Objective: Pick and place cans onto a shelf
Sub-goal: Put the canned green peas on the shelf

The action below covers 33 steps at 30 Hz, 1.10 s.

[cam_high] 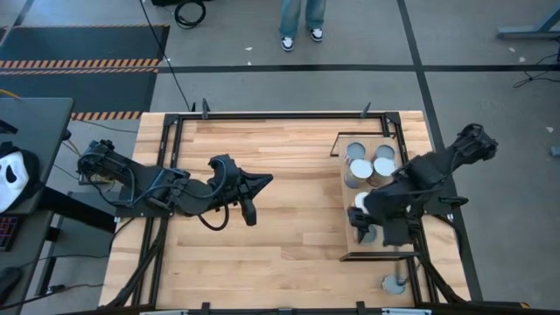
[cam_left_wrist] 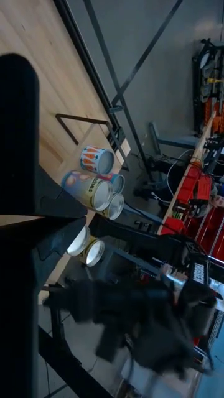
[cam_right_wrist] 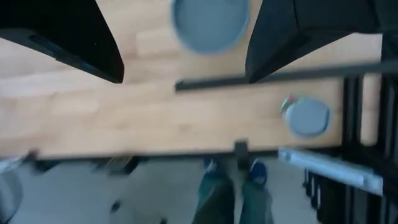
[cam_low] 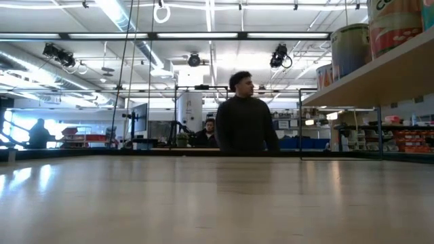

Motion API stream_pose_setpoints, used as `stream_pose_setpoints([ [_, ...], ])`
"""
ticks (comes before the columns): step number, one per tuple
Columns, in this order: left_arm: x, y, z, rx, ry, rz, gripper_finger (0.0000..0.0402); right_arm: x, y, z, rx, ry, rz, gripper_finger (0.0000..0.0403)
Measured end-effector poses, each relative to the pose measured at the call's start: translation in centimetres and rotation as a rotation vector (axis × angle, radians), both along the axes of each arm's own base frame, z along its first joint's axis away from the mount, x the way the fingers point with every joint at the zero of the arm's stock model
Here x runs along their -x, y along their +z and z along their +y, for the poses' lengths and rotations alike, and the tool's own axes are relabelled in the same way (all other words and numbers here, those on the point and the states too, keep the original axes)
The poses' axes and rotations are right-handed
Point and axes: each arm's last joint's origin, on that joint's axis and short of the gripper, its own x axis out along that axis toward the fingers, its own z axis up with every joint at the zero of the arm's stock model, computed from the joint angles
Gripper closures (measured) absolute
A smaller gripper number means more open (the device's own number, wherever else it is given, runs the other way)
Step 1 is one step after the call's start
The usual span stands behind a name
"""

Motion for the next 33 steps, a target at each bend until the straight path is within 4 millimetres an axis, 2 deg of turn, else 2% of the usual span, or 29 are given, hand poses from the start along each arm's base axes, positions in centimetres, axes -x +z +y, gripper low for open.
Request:
stream_pose_setpoints([
  [5,0.0,0.0,0.0,0.001,0.000,-0.001,0.0392,1.3,1.7,1.7,-0.021,0.014,-0.047,0.0060],
  [16,0.0,0.0,0.0,0.001,0.000,-0.001,0.0392,4.1,1.0,5.7,-0.021,-0.127,0.111,0.0061],
  [23,0.0,0.0,0.0,0.000,0.000,-0.001,0.0392,3.8,-1.8,10.0,0.032,-0.169,0.245,0.0061],
  [33,0.1,-0.4,-0.4,-0.001,-0.113,0.046,0.0392,1.6,-7.5,14.1,0.196,-0.370,0.412,0.0061],
])
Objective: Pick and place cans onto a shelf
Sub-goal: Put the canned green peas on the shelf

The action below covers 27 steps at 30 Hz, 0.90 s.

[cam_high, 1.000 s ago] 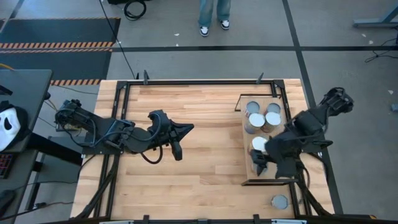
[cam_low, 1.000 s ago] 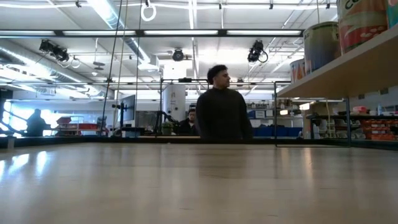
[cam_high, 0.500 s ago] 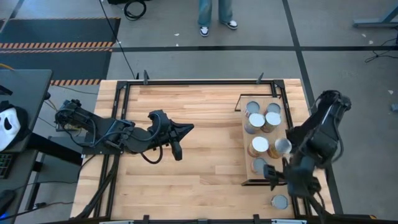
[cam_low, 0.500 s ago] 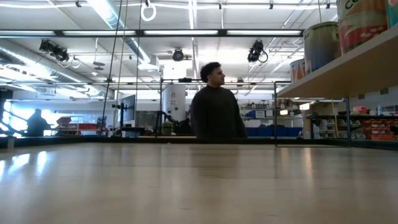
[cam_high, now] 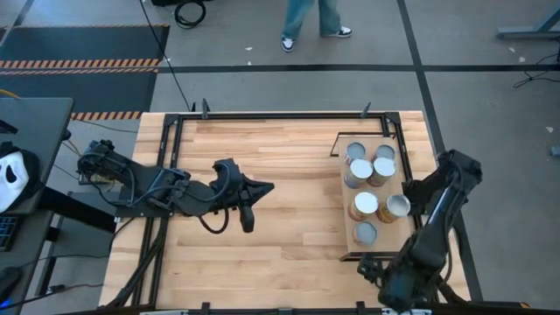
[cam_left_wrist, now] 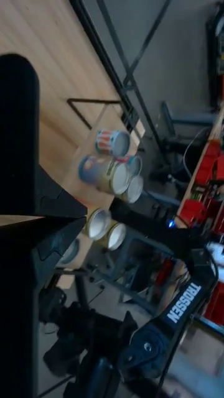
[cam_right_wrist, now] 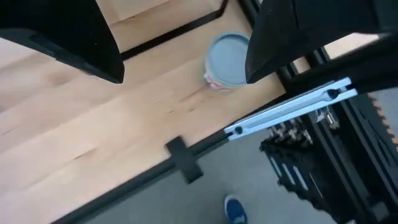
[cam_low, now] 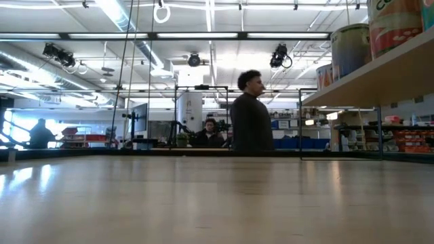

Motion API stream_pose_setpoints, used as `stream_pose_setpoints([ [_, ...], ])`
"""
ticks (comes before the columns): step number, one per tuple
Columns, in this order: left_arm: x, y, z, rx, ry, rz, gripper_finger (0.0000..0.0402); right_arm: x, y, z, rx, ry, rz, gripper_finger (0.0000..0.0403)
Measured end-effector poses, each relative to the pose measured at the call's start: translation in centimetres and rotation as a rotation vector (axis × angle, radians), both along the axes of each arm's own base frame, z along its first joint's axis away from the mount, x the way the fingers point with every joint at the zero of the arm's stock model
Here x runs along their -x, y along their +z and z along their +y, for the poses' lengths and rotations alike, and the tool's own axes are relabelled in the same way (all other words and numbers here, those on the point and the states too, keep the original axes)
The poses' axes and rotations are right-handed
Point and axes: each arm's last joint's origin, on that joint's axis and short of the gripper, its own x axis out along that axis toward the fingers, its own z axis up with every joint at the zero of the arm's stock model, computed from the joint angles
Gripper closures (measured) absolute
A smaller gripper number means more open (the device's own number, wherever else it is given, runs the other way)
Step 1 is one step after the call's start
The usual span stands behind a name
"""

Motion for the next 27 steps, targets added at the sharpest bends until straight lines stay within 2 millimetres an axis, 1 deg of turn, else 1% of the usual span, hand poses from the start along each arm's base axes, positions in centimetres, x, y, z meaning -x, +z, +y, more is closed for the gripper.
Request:
stream_pose_setpoints([
  [3,0.0,0.0,-0.2,-0.017,-0.046,0.014,0.0392,0.3,-1.8,1.4,0.054,-0.024,0.045,0.0061],
  [6,0.0,-0.1,-0.3,-0.024,-0.100,0.023,0.0392,0.8,-3.4,2.7,0.117,-0.103,0.085,0.0061],
  [12,-0.1,-0.1,-0.6,-0.048,-0.222,0.045,0.0392,2.3,-5.4,4.5,0.194,-0.174,0.110,0.0061],
  [16,-0.1,-0.1,-0.7,-0.066,-0.256,0.052,0.0392,3.0,-6.1,4.9,0.214,-0.240,0.112,0.0061],
  [21,-0.1,-0.2,-0.7,-0.070,-0.256,0.058,0.0392,3.9,-8.0,4.5,0.268,-0.380,0.164,0.0058],
  [24,-0.1,-0.3,-0.7,-0.075,-0.256,0.068,0.0392,4.4,-8.7,4.6,0.267,-0.411,0.181,0.0046],
  [27,-0.1,-0.3,-0.7,-0.077,-0.256,0.072,0.0392,4.6,-9.5,4.3,0.284,-0.468,0.197,0.0024],
])
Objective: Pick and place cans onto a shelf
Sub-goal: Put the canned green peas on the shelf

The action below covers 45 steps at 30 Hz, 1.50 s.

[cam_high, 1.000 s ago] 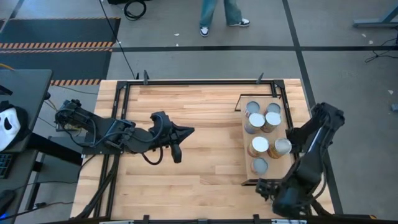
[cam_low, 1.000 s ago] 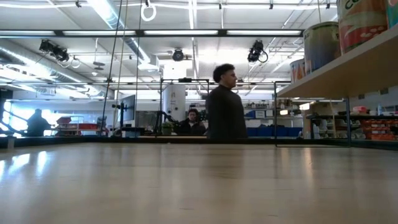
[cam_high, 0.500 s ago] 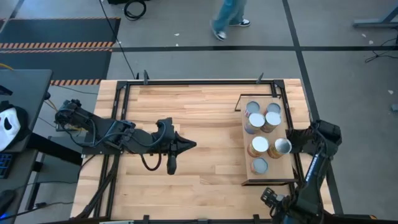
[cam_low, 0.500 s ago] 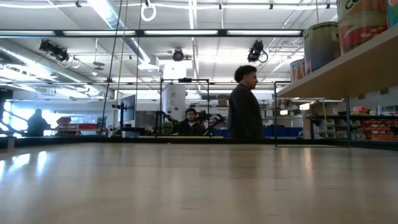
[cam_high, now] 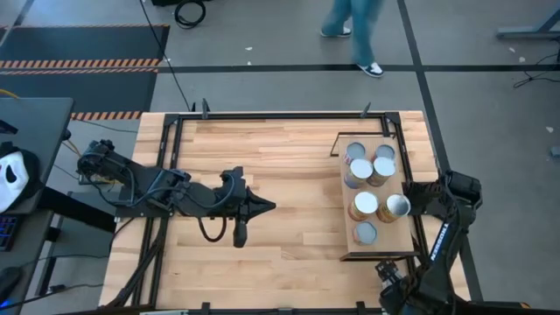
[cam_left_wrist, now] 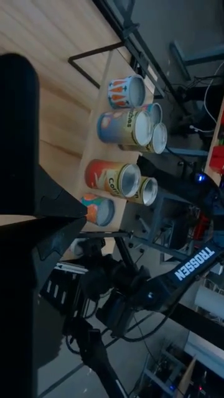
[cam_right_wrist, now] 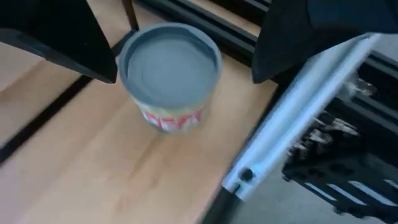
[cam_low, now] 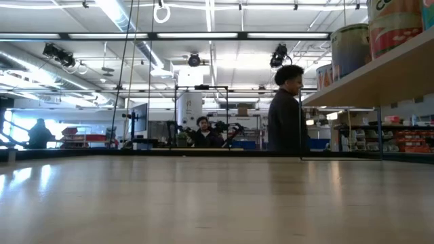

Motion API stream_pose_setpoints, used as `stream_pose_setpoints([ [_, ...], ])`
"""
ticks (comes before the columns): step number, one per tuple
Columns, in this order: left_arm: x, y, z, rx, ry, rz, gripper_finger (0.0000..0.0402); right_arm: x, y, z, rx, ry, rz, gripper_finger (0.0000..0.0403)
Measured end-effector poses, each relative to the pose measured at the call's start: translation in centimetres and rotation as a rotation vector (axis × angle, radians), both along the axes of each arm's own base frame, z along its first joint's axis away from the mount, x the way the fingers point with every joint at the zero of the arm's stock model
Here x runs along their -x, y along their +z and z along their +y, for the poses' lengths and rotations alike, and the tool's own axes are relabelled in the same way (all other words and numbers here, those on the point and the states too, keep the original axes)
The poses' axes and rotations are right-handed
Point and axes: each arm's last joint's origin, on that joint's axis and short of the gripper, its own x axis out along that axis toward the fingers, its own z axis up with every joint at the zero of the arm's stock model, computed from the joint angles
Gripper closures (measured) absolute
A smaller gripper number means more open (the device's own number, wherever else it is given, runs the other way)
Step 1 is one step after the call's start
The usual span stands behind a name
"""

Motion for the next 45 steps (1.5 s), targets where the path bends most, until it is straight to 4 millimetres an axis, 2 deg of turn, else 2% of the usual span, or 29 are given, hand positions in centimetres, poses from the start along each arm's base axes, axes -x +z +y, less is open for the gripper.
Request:
stream_pose_setpoints([
  [3,0.0,0.0,0.0,0.001,0.001,0.000,0.0392,0.2,-0.5,-0.3,0.018,-0.049,0.025,0.0007],
  [13,0.0,0.0,0.0,0.010,0.010,-0.003,0.0392,0.8,-1.8,-1.0,0.077,-0.048,0.022,0.0006],
  [27,0.0,0.0,0.1,0.011,0.014,-0.004,0.0392,1.3,-4.1,-1.3,0.007,0.181,0.002,0.0031],
  [33,0.0,0.0,0.1,0.012,0.014,-0.005,0.0392,1.2,-4.1,-1.1,-0.012,0.235,-0.005,0.0064],
  [38,0.0,0.0,0.1,0.012,0.014,-0.005,0.0392,1.2,-3.9,-1.0,-0.025,0.253,-0.010,0.0110],
  [40,0.0,0.0,0.1,0.012,0.014,-0.005,0.0392,1.0,-3.4,-0.7,-0.042,0.284,-0.020,0.0125],
  [45,0.0,0.0,0.1,0.012,0.014,-0.005,0.0392,0.7,-1.6,0.0,-0.063,0.353,-0.024,0.0127],
])
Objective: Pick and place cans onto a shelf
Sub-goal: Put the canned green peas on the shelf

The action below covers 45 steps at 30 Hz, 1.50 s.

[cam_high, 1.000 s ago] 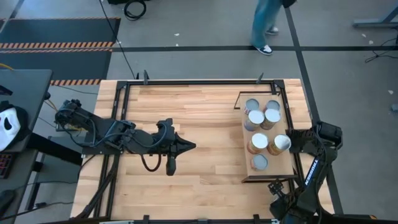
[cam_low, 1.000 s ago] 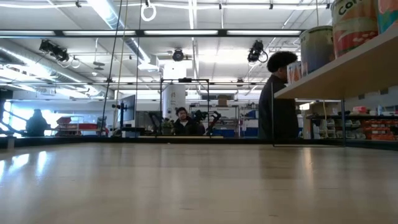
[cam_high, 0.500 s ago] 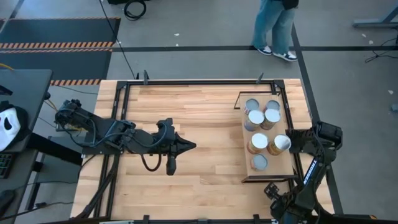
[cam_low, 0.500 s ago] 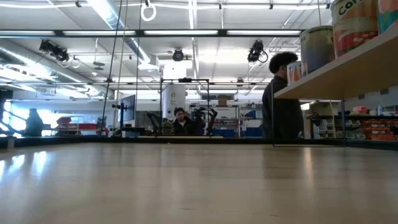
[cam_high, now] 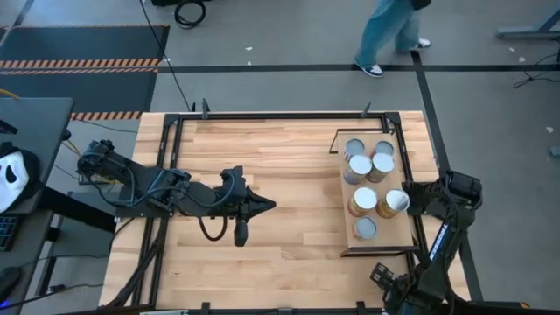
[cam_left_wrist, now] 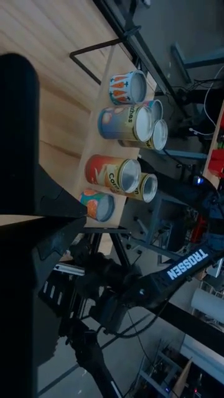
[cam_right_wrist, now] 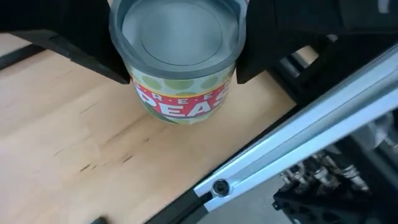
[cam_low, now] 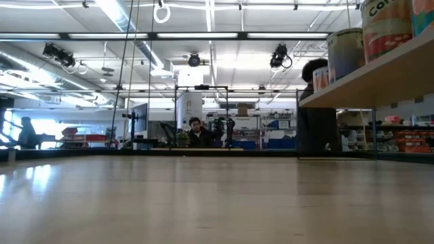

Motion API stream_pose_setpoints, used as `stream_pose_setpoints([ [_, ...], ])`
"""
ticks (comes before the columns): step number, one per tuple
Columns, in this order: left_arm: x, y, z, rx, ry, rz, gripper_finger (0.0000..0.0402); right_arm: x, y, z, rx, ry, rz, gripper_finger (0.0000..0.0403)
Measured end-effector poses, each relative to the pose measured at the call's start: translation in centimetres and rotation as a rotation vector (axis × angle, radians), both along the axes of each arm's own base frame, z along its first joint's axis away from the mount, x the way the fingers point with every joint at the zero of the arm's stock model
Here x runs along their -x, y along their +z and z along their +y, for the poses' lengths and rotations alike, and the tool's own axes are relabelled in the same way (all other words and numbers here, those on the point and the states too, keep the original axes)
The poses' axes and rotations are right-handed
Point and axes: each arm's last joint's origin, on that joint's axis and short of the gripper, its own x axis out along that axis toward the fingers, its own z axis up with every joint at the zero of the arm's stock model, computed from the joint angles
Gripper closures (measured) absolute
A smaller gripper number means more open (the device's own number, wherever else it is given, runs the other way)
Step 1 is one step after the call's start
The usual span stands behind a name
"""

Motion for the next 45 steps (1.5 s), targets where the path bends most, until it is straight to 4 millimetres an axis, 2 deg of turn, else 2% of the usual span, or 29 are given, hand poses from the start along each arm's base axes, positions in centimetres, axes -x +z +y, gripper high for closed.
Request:
stream_pose_setpoints([
  [6,0.0,0.0,0.0,0.000,0.000,0.000,0.0392,-0.1,3.3,0.3,-0.078,0.048,-0.042,0.0126],
  [10,0.0,0.0,0.0,0.000,0.000,0.000,0.0392,-0.2,6.4,0.6,-0.158,0.053,-0.078,0.0127],
  [13,0.0,0.0,0.0,0.000,0.000,0.000,0.0392,-0.3,9.5,0.5,-0.197,0.042,-0.104,0.0127],
  [19,0.0,0.0,0.0,0.002,0.000,-0.004,0.0392,-0.9,16.4,-1.7,-0.170,-0.086,-0.135,0.0127],
  [23,-0.1,0.0,0.1,0.001,0.003,-0.004,0.0392,-1.1,19.4,-3.5,-0.118,-0.065,-0.174,0.0127],
  [31,-0.2,0.1,0.3,0.002,0.021,-0.014,0.0392,-2.5,21.2,-6.0,-0.107,-0.078,-0.302,0.0127],
  [34,-0.2,0.2,0.3,0.006,0.022,-0.023,0.0392,-2.5,21.8,-7.3,-0.110,-0.082,-0.337,0.0127],
  [40,-0.2,0.3,0.2,0.009,0.019,-0.029,0.0392,-0.5,22.1,-10.8,-0.113,-0.082,-0.356,0.0127],
  [45,-0.2,0.3,0.2,0.016,0.005,-0.035,0.0392,1.0,20.8,-13.3,-0.085,-0.070,-0.342,0.0127],
])
